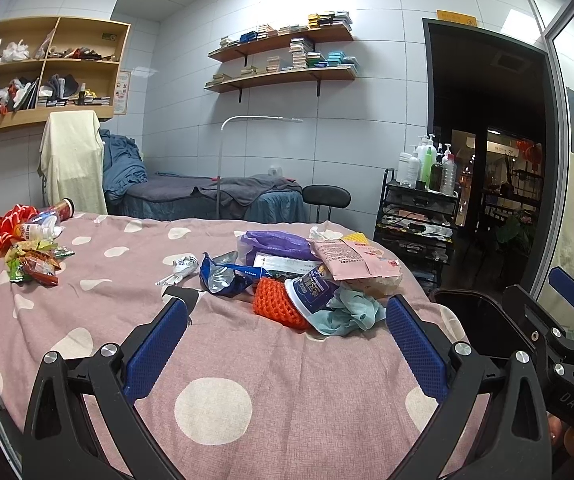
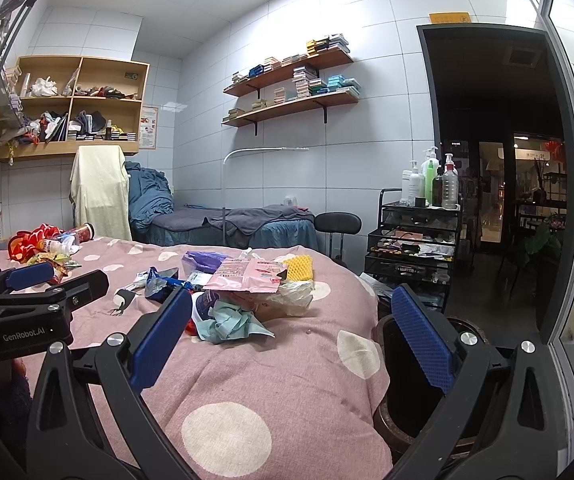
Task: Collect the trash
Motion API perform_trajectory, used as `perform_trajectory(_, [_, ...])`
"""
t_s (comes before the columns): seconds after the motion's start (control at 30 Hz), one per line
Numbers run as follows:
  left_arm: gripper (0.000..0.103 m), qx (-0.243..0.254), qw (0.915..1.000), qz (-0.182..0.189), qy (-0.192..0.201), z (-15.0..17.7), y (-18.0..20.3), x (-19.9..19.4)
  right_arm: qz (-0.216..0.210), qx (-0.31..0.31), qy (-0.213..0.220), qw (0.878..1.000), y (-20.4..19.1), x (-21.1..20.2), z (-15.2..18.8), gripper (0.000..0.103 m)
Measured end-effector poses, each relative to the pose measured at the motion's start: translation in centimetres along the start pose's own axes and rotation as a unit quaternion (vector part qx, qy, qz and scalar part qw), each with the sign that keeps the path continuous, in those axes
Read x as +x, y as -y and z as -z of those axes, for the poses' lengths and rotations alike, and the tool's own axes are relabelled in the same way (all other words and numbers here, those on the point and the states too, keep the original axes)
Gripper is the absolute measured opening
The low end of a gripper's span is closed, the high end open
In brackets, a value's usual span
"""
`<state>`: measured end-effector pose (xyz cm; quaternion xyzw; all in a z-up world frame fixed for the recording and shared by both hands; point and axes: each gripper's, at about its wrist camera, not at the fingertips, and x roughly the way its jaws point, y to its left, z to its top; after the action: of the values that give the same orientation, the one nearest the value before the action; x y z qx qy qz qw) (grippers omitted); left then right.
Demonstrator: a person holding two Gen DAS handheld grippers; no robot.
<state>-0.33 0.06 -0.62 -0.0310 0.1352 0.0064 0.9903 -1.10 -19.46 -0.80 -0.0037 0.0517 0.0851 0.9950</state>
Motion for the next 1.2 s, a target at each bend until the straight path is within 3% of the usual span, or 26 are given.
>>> perform_trajectory(0.8, [0.098, 0.002, 1.0000, 0.001, -0.010, 0.5, -0.2, 0.1, 0.000, -0.004, -0.017, 1.000, 0.0, 0.7, 0.6, 0.098])
perform_trajectory(1.0, [0.098, 0.008, 0.9984, 0.007, -0.056, 1.6, -0.4, 1.1, -0.012, 0.003, -0.072, 0.997, 0.4, 2.8, 1.1, 0.098])
perform_trajectory(1.2, [0.098, 0.020, 0.9936, 0.008, -0.111, 1.8, -1.8, 3.0, -0.056, 0.007, -0.152, 0.987, 0.0, 6.2, 2.1, 0.098])
